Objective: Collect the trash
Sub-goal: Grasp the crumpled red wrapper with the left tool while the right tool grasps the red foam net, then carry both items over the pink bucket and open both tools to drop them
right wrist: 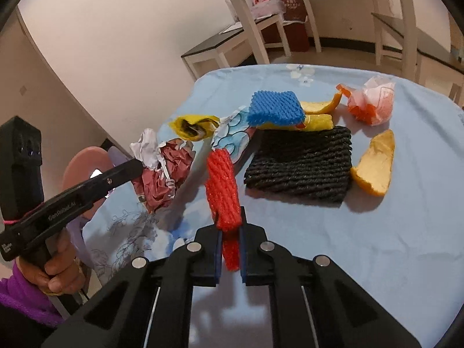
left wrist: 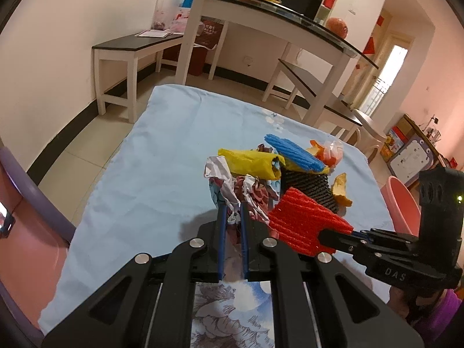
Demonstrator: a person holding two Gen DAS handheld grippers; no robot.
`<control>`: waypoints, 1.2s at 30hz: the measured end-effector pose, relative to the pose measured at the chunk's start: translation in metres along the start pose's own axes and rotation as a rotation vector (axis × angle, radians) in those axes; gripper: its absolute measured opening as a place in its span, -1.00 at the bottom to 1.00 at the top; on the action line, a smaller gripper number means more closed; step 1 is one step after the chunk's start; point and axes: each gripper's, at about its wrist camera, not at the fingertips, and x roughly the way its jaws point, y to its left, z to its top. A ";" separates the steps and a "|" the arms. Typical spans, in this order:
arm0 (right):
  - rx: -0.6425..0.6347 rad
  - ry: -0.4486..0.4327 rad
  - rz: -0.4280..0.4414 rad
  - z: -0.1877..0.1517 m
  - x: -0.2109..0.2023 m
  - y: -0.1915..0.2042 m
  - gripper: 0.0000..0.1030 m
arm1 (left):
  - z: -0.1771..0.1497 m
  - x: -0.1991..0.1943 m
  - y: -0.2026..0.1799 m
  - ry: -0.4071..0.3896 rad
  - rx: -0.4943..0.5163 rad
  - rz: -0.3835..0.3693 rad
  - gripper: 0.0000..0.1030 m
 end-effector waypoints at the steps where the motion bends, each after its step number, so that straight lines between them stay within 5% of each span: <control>1: 0.002 -0.006 -0.005 -0.002 -0.002 0.003 -0.85 | 0.000 -0.001 0.001 0.000 0.005 -0.004 -0.83; 19: 0.104 -0.230 -0.213 -0.045 -0.113 0.032 -0.85 | 0.004 -0.051 -0.036 -0.088 0.191 -0.224 -0.83; 36: 0.288 -0.394 -0.385 -0.075 -0.199 -0.048 -0.85 | 0.006 -0.037 -0.160 -0.056 0.342 -0.356 -0.83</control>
